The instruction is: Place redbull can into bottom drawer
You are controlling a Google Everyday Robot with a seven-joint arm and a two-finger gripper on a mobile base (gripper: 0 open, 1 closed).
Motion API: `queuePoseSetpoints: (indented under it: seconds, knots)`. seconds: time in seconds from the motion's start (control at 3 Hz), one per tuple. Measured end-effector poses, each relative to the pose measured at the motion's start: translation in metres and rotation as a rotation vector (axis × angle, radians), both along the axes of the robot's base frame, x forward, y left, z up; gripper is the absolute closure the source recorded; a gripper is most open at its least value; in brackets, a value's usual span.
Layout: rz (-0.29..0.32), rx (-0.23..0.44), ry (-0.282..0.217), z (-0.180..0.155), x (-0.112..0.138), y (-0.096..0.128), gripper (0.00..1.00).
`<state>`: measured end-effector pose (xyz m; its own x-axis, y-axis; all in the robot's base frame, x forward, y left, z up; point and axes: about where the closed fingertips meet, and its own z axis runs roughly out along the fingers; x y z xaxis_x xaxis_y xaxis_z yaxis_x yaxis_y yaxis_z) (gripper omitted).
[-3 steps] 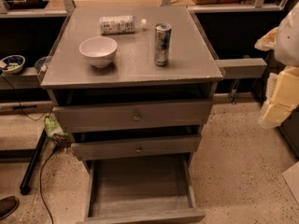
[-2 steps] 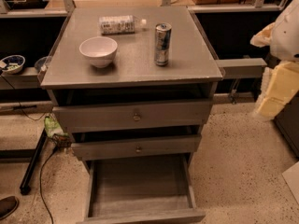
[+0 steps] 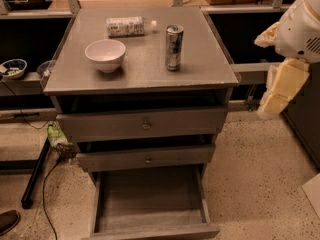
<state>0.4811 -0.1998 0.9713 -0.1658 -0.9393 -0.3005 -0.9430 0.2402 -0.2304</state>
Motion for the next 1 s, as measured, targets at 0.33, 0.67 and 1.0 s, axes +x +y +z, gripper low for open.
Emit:
queuePoseSetpoints:
  seconds: [0.33, 0.67, 1.0]
  knots:
    - [0.01, 0.037, 0.009, -0.006, 0.013, 0.004, 0.0]
    - [0.047, 0.09, 0.036, -0.008, 0.031, 0.015, 0.0]
    - [0.047, 0.094, 0.031, -0.007, 0.033, 0.016, 0.0]
